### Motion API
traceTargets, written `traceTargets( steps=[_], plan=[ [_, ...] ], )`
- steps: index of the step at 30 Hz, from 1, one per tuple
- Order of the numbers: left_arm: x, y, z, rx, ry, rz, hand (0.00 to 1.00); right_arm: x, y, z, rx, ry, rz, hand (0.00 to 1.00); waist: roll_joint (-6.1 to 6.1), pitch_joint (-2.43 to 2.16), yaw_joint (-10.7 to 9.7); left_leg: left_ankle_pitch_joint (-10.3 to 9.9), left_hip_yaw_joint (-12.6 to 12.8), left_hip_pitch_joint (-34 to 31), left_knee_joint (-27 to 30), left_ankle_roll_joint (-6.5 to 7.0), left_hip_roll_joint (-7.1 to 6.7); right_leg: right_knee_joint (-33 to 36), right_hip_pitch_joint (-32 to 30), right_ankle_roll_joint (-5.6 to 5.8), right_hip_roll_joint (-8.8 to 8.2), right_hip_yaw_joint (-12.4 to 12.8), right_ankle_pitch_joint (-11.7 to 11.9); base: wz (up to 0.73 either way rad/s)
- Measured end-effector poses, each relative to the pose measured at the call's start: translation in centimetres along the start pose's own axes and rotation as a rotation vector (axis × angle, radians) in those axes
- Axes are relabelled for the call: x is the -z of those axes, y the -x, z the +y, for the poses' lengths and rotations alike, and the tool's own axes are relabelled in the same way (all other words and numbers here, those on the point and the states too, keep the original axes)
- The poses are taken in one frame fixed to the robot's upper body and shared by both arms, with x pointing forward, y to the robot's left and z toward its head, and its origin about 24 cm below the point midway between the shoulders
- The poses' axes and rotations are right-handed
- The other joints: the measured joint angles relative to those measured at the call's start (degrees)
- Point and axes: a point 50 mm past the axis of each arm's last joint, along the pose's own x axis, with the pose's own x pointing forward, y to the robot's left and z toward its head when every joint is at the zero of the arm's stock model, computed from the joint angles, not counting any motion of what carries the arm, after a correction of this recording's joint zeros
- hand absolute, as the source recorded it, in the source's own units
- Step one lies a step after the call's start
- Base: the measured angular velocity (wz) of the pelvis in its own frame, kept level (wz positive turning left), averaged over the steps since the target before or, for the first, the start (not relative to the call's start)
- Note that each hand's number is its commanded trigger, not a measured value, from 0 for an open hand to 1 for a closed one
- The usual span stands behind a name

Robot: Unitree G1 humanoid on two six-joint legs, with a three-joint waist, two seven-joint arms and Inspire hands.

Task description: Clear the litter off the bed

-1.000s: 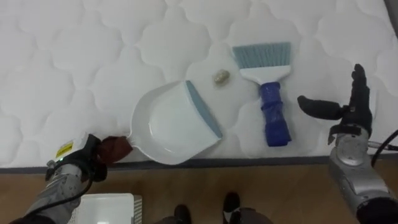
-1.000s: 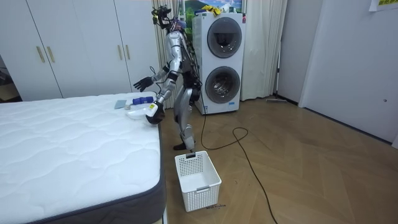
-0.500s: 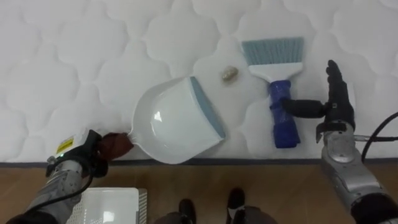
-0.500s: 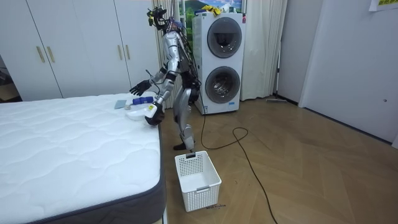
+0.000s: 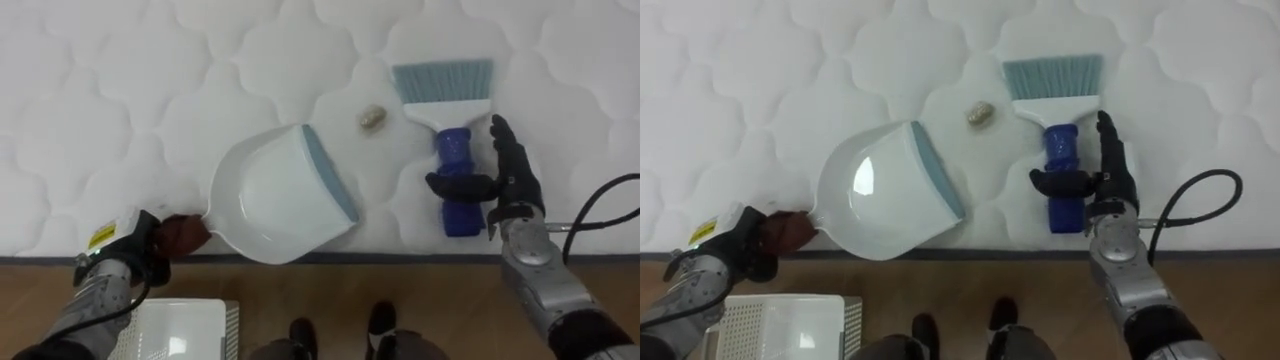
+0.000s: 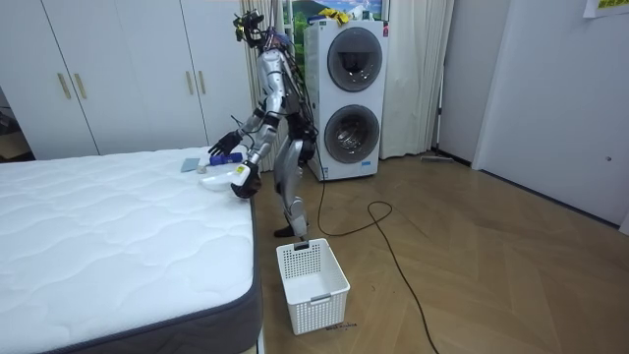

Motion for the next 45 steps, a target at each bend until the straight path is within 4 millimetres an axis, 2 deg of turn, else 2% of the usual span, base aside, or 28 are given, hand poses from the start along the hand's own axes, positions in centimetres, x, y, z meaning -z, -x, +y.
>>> traceTargets(
  steps=[4,18,30,37,44,45],
  plan=[
    [-0.1,-0.1,0.1,-0.003,0.006,0.003,1.0,-0.1,-0.2,0.4,-0.003,-0.003,0.012,0.0,0.31,0.18,0.0,0.0,0.0,-0.1,0.0,0.0,-0.04,0.1,-0.1,0.01,-0.03,0.0,-0.1,0.0],
    [-0.5,-0.1,-0.2,0.003,0.008,0.001,1.0,1.3,-0.2,0.0,-0.023,0.026,0.072,0.0,0.49,0.19,-0.3,0.0,-1.4,-0.1,0.6,0.0,-0.23,0.3,1.0,0.01,-0.64,-1.8,-0.6,0.06],
    [-0.5,-0.2,0.0,-0.003,0.005,0.027,1.0,2.2,-0.5,-1.0,-0.024,0.116,0.115,0.0,0.52,0.17,-0.3,0.0,-1.4,-0.3,1.8,0.0,-0.24,2.2,1.2,-0.14,-1.25,-2.6,-1.5,0.05],
    [-0.6,-0.3,0.2,-0.01,-0.005,0.036,1.0,2.9,-0.6,-1.6,-0.011,0.173,0.148,0.0,0.57,0.13,-0.1,0.0,-1.6,-0.4,1.7,0.0,-0.12,1.9,1.9,-0.12,-1.7,-4.3,-1.7,0.11],
    [-0.6,-0.4,0.4,-0.02,-0.014,0.058,1.0,3.3,-0.5,-2.0,-0.016,0.314,0.155,0.0,0.86,-0.01,0.3,0.0,-2.5,-0.4,1.8,0.03,-0.28,1.7,2.4,-0.1,-1.84,-5.0,-1.7,0.05],
    [-0.5,-0.4,0.4,-0.02,-0.014,0.061,1.0,3.4,-0.5,-2.0,-0.016,0.326,0.154,0.25,0.96,-0.03,0.3,0.0,-2.7,-0.4,1.8,0.03,-0.31,1.7,2.5,-0.11,-1.85,-5.1,-1.7,0.08]
  ],
)
